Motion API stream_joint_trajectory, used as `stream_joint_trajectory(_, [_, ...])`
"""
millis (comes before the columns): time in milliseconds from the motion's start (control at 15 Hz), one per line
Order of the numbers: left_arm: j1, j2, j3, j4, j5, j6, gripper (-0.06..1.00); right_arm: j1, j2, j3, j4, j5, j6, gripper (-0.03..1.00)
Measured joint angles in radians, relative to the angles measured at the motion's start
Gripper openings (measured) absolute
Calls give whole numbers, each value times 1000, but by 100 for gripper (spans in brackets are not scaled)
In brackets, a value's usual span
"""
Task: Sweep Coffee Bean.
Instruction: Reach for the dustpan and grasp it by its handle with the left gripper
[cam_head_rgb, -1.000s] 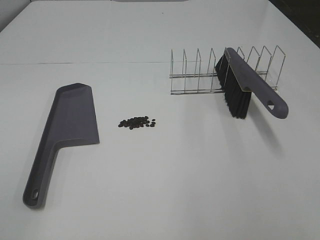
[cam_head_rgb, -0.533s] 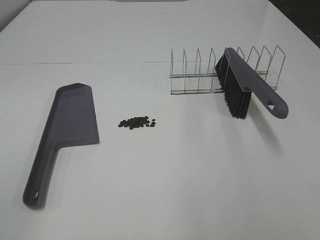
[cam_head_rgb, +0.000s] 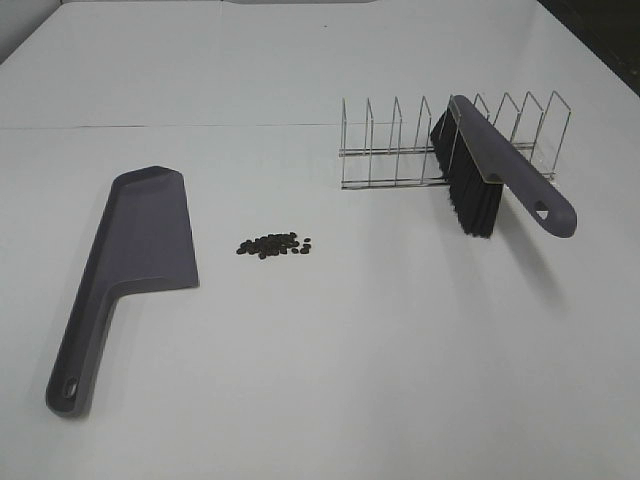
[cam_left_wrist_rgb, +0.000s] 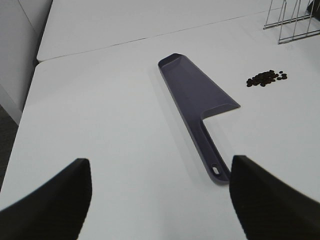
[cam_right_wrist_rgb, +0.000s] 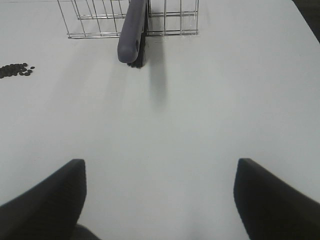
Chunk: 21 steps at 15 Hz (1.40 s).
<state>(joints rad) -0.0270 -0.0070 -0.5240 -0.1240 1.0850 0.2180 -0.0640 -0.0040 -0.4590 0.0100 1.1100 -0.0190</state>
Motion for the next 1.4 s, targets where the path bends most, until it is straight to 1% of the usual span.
stream_joint_trajectory(1400, [0, 0, 0, -1, 0, 0, 70, 0, 0, 0, 0, 0, 1, 76])
